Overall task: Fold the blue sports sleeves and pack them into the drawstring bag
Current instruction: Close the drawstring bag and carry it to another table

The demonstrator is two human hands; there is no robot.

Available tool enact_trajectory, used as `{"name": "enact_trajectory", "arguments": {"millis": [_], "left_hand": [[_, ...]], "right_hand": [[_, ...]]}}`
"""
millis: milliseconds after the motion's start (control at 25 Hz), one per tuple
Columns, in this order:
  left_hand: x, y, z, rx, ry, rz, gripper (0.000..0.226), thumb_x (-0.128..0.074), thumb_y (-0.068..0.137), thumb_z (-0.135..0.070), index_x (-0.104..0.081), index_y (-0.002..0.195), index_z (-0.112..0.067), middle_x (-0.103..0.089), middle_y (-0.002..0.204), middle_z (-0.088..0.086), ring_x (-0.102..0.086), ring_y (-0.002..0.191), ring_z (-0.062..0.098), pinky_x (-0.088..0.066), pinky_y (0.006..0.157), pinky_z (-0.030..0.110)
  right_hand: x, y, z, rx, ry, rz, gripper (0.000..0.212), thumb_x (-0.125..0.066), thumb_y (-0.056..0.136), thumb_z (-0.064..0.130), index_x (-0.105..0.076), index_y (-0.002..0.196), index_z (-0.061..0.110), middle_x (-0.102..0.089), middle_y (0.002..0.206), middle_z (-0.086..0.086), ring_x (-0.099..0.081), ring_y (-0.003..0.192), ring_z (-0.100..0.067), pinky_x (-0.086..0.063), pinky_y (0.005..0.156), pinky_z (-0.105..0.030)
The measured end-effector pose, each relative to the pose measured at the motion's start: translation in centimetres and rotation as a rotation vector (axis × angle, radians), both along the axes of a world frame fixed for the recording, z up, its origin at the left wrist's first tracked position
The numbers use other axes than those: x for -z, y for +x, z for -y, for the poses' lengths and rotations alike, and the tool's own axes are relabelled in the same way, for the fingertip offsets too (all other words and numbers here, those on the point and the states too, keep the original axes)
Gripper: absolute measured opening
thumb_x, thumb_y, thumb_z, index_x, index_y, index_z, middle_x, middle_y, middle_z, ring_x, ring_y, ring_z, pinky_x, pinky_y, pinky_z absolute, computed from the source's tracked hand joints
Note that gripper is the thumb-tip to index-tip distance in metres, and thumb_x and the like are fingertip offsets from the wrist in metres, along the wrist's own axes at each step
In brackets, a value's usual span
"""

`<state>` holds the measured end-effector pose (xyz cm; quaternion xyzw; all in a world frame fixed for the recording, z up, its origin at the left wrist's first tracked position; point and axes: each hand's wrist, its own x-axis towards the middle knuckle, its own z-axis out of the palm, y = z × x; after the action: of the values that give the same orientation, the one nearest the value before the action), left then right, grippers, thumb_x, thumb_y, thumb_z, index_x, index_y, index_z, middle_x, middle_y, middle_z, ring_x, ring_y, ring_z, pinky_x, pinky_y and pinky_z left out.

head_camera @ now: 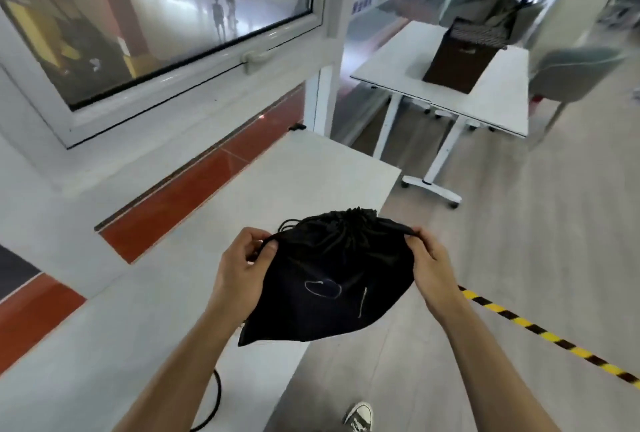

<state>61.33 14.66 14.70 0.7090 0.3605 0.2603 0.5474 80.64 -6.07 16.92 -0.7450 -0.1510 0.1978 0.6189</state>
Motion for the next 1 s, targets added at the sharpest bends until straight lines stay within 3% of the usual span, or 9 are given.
{"name": "enact_trajectory", "arguments": {"millis": [160, 240, 360, 520, 600, 760, 920, 1000], "left_hand": [[-1.6, 6.0, 6.5, 0.241, -0.023, 0.031, 0.009, -0.064, 0.095, -0.023, -0.062, 0.090, -0.031, -0.072, 0.085, 0.000, -0.067, 0.080, 0.016, -0.052, 0.074, 0.034], [-2.3, 8.7, 11.0, 0.367, -0.047, 0.023, 0.009, -0.063, 0.095, -0.023, -0.063, 0.091, -0.032, -0.072, 0.087, -0.001, -0.068, 0.084, 0.018, -0.053, 0.079, 0.037], [-3.4, 12.2, 19.5, 0.552, -0.065, 0.041, 0.007, -0.063, 0.095, -0.022, -0.064, 0.093, -0.028, -0.073, 0.090, -0.001, -0.069, 0.087, 0.015, -0.054, 0.080, 0.033], [-4.3, 15.3, 32.4, 0.780, -0.062, 0.055, 0.006, -0.061, 0.097, -0.020, -0.064, 0.093, -0.023, -0.073, 0.090, 0.000, -0.069, 0.083, 0.010, -0.052, 0.064, 0.021], [-4.4, 16.2, 39.3, 0.858, -0.074, 0.061, 0.006, -0.062, 0.096, -0.017, -0.065, 0.093, -0.021, -0.073, 0.090, 0.004, -0.069, 0.083, 0.015, -0.053, 0.070, 0.026], [-4.6, 17.1, 54.1, 0.997, -0.117, 0.067, 0.005, -0.062, 0.095, -0.012, -0.064, 0.095, -0.017, -0.071, 0.090, 0.010, -0.064, 0.082, 0.017, -0.050, 0.079, 0.031], [-4.5, 17.0, 68.4, 1.150, -0.124, 0.075, 0.012, -0.063, 0.095, -0.016, -0.065, 0.091, -0.027, -0.072, 0.089, 0.003, -0.064, 0.081, 0.014, -0.050, 0.077, 0.028], [-4.6, 16.8, 75.3, 1.243, -0.111, 0.069, 0.012, -0.063, 0.095, -0.016, -0.065, 0.092, -0.028, -0.073, 0.089, 0.002, -0.065, 0.080, 0.012, -0.051, 0.076, 0.028]], "right_hand": [[-1.0, 0.9, 11.8, 0.170, -0.100, 0.039, 0.018, -0.045, 0.090, -0.004, -0.055, 0.099, 0.008, -0.055, 0.074, -0.002, -0.050, 0.061, -0.011, -0.041, 0.054, -0.023], [-1.2, 0.6, 18.3, 0.279, -0.142, 0.062, 0.024, -0.048, 0.088, -0.008, -0.057, 0.101, 0.011, -0.058, 0.077, -0.004, -0.052, 0.058, -0.009, -0.044, 0.050, -0.021], [-1.9, -1.1, 28.9, 0.520, -0.152, 0.101, 0.034, -0.058, 0.084, -0.011, -0.063, 0.105, 0.016, -0.065, 0.085, -0.006, -0.061, 0.067, -0.008, -0.049, 0.056, -0.017], [-2.2, -5.0, 43.7, 0.779, -0.186, 0.094, 0.020, -0.073, 0.085, 0.004, -0.071, 0.086, 0.023, -0.075, 0.078, 0.002, -0.069, 0.067, -0.003, -0.046, 0.054, -0.011], [-1.7, -7.1, 51.0, 0.823, -0.256, 0.095, 0.016, -0.072, 0.087, 0.009, -0.073, 0.080, 0.024, -0.075, 0.077, 0.004, -0.070, 0.072, -0.002, -0.047, 0.059, -0.013], [-1.0, -12.2, 65.0, 0.891, -0.305, 0.068, 0.013, -0.067, 0.092, 0.009, -0.072, 0.086, 0.020, -0.074, 0.079, 0.005, -0.067, 0.074, -0.006, -0.047, 0.065, -0.016], [0.6, -17.9, 77.6, 1.016, -0.272, -0.010, 0.003, -0.068, 0.090, 0.020, -0.070, 0.093, 0.020, -0.070, 0.083, -0.014, -0.060, 0.074, -0.016, -0.051, 0.072, -0.042], [1.9, -20.7, 83.1, 1.152, -0.277, -0.047, 0.012, -0.069, 0.083, 0.034, -0.071, 0.091, 0.026, -0.065, 0.073, -0.006, -0.057, 0.070, -0.016, -0.051, 0.070, -0.045]]}}
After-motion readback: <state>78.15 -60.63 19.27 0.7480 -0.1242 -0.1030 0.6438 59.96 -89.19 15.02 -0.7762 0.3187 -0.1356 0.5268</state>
